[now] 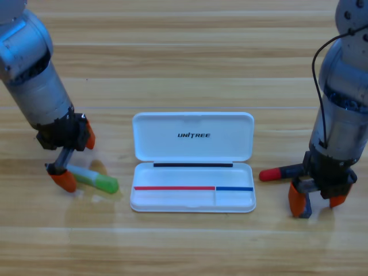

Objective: Clean up eraser and pencils

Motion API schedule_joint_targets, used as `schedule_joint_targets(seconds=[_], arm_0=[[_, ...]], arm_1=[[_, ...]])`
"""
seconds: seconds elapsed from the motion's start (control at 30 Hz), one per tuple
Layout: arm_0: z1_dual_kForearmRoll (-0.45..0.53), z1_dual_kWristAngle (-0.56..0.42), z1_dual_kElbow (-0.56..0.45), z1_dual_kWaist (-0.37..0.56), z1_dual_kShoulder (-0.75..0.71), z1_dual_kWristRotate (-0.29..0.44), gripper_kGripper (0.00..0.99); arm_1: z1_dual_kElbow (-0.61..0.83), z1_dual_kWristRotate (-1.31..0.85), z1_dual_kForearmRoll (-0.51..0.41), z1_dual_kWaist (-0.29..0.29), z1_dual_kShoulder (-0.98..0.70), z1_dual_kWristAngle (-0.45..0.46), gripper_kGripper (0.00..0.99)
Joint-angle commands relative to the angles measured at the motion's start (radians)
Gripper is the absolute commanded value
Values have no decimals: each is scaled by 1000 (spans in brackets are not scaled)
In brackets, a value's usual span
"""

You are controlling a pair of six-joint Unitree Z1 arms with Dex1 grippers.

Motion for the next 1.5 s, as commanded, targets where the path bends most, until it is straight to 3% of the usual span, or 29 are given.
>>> schedule_joint_targets(seconds=[0.03,0.2,0.37,0.63,0.77,0.93,1.1,1.27,1.5], arm_0=[[-56,-19,59,-1,41,-21,933],[-67,-25,69,-12,47,-35,917],[-74,-33,70,-20,44,-47,830],[-147,-51,147,-20,33,-4,414],[-139,-54,147,-20,32,5,0],[-81,-43,102,-30,-31,-48,0],[154,-83,-106,-69,-50,-124,0],[308,-122,-269,-130,-50,-202,0],[373,-192,-378,-198,-10,-291,0]], arm_1=[[16,-34,-12,-31,85,21,387],[13,-46,-21,-31,92,35,11],[19,-162,-9,-29,12,34,0],[-98,-595,206,63,-217,43,0],[-127,-758,214,92,-224,43,0],[-243,-913,273,127,-94,8,0],[-323,-989,275,157,13,15,0],[-412,-1026,289,180,102,14,0],[-463,-1046,298,192,162,14,0]])
